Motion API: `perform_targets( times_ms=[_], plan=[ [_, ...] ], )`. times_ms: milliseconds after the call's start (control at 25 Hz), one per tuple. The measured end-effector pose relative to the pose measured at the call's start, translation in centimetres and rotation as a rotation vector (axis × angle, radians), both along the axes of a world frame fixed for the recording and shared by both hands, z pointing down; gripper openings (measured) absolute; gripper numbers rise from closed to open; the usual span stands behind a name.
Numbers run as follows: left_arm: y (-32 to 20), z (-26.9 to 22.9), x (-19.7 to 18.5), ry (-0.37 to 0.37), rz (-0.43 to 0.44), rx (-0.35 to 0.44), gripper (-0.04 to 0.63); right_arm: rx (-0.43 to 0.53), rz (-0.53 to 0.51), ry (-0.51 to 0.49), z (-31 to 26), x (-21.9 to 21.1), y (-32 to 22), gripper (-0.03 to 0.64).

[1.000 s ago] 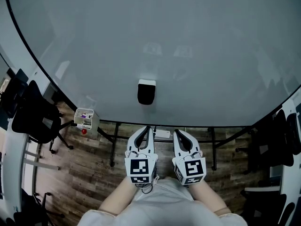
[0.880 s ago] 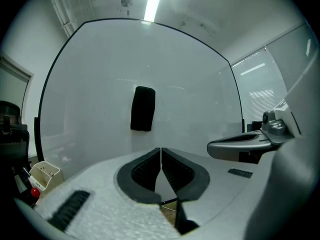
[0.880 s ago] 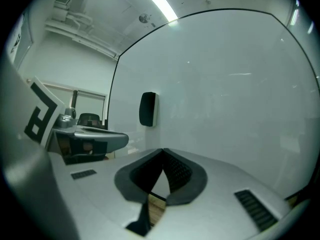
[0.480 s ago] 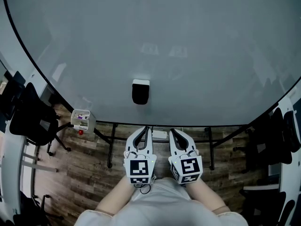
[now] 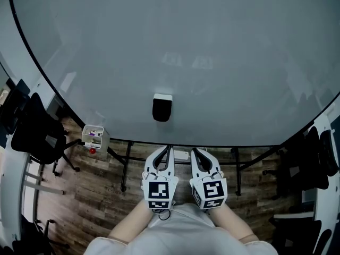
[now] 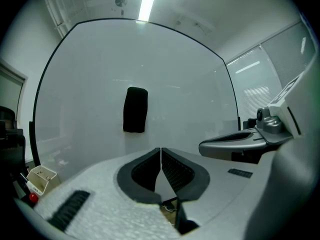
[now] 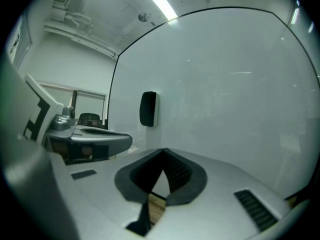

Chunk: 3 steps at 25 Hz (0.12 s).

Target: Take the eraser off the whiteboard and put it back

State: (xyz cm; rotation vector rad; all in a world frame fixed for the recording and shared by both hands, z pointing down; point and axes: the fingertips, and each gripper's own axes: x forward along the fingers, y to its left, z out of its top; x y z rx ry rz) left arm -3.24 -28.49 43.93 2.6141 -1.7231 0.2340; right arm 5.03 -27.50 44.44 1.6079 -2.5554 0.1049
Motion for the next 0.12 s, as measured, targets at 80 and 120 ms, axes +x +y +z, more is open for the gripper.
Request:
perform_targets(
  times_ms=[80,120],
  plan=[
    [0.25,0.4,0.02,0.01,0.003,-0.016,0.023,-0.011,0.004,0.013,0.32,-0.07,0.19,0.028],
    [0.37,0.6,0.01,0.015,0.004,-0.024,0.023,-0.017,0.006,0.02,0.48,-0.1,0.28,0.028]
  ],
)
